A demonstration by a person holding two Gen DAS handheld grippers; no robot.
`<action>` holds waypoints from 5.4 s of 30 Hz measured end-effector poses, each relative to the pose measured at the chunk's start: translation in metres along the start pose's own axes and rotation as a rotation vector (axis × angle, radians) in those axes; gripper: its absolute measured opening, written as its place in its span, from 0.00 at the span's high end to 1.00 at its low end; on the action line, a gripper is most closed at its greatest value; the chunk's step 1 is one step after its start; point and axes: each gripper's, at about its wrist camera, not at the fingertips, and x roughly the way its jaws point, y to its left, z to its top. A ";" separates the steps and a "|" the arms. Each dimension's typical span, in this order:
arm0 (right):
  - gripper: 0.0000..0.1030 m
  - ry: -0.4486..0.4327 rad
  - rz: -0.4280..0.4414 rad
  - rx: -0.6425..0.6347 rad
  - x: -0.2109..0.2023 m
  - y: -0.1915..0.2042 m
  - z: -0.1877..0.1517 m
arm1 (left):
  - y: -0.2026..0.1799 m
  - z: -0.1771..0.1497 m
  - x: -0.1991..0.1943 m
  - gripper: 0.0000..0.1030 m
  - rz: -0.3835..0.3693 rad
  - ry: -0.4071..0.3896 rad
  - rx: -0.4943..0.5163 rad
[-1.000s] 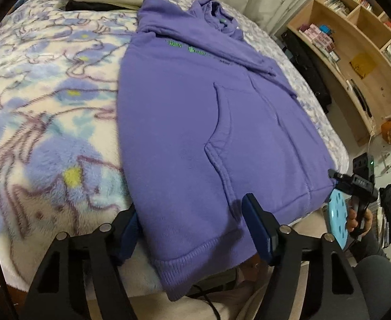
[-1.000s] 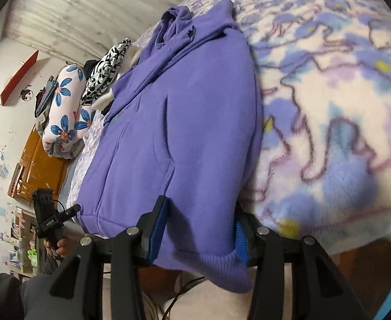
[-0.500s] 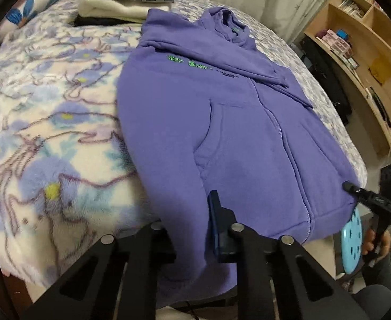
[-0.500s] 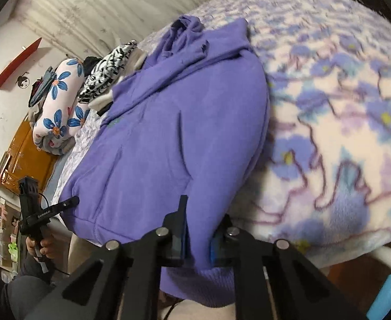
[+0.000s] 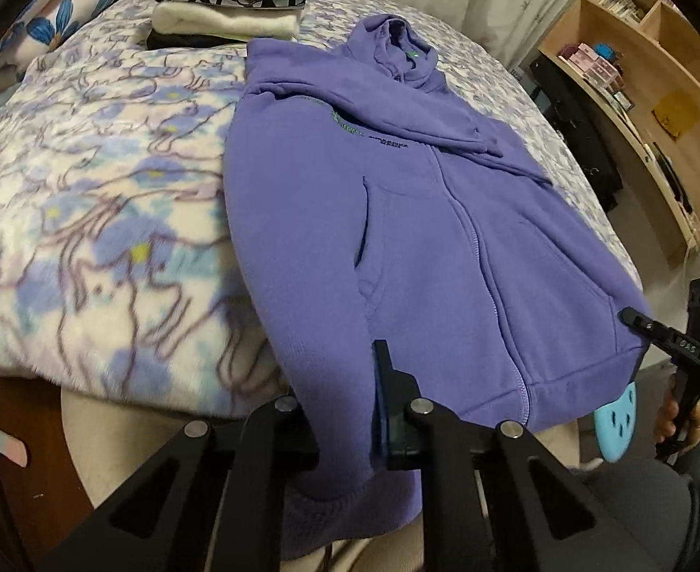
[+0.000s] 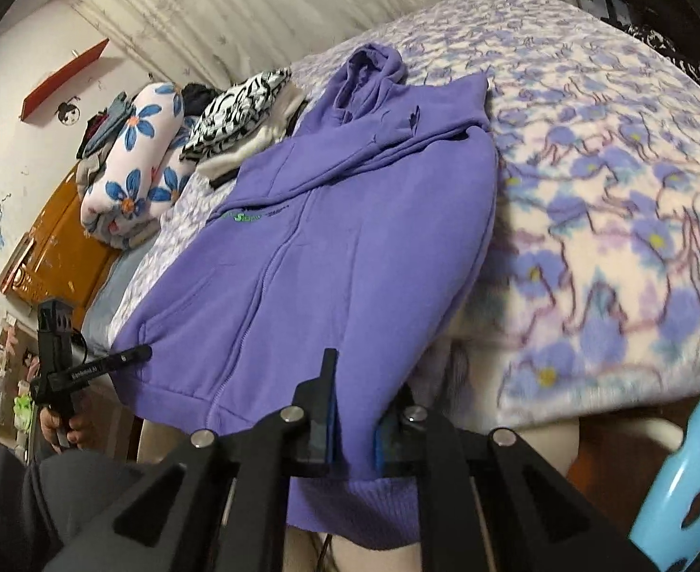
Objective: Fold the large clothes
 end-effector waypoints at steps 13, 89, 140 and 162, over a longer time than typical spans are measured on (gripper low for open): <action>0.90 -0.122 0.160 0.261 0.005 -0.023 0.053 | 0.028 0.055 -0.009 0.88 -0.235 -0.065 -0.179; 0.90 -0.199 -0.350 0.201 0.218 -0.121 0.301 | 0.079 0.353 0.228 0.84 0.254 -0.188 -0.089; 0.62 -0.150 -0.302 0.036 0.173 -0.016 0.146 | 0.040 0.176 0.145 0.83 0.235 -0.208 -0.105; 0.62 -0.162 -0.342 0.228 0.121 -0.036 0.114 | 0.013 0.156 0.103 0.78 0.303 -0.193 -0.091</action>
